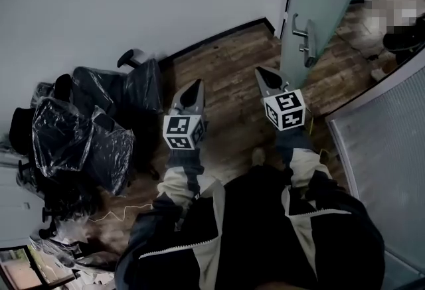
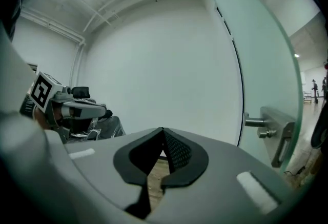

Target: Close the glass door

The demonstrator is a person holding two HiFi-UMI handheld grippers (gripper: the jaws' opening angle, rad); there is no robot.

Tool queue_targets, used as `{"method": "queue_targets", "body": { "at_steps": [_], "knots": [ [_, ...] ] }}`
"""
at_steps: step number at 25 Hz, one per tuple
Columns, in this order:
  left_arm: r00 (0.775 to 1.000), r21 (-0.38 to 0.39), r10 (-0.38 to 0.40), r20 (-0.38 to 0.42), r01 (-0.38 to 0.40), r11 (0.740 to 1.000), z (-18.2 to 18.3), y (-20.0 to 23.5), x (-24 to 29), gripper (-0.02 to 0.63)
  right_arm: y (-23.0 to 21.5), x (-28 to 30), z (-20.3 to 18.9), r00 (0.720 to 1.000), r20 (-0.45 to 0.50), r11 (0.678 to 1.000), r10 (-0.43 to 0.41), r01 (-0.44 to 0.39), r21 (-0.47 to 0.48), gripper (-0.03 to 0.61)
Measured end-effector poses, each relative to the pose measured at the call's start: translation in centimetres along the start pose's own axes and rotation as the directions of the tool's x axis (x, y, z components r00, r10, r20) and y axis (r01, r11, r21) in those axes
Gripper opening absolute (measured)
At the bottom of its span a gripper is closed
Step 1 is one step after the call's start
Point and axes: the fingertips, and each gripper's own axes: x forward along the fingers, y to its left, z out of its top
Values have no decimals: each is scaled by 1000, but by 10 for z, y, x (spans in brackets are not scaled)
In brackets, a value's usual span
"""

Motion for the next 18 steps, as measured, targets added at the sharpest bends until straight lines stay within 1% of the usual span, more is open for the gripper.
{"method": "queue_targets", "body": {
  "at_steps": [3, 7, 13, 15, 17, 18],
  "knots": [
    [1000, 2, 3, -13, -3, 1000, 10, -2, 38, 3, -25, 23, 12, 1000, 16, 1000, 22, -22, 3, 5],
    [1000, 5, 12, -28, -12, 1000, 15, 3, 72, 3, -46, 47, 17, 999, 21, 999, 39, -40, 12, 5],
    [999, -1, -34, -41, 34, 999, 20, 17, 114, 3, -59, 79, 23, 1000, 10, 1000, 27, -27, 14, 5],
    [997, -9, -69, -44, 69, 998, 18, 23, 134, 3, -68, 88, 26, 1000, 5, 1000, -2, 2, 11, 5],
    [988, -18, -150, -41, 149, 989, 17, 21, 163, 4, -86, 90, 27, 997, 1, 997, -78, 78, 22, 5],
    [979, -16, -200, -32, 200, 980, 19, 17, 179, 3, -97, 90, 29, 993, 2, 992, -120, 120, 32, 5]
  ]
}}
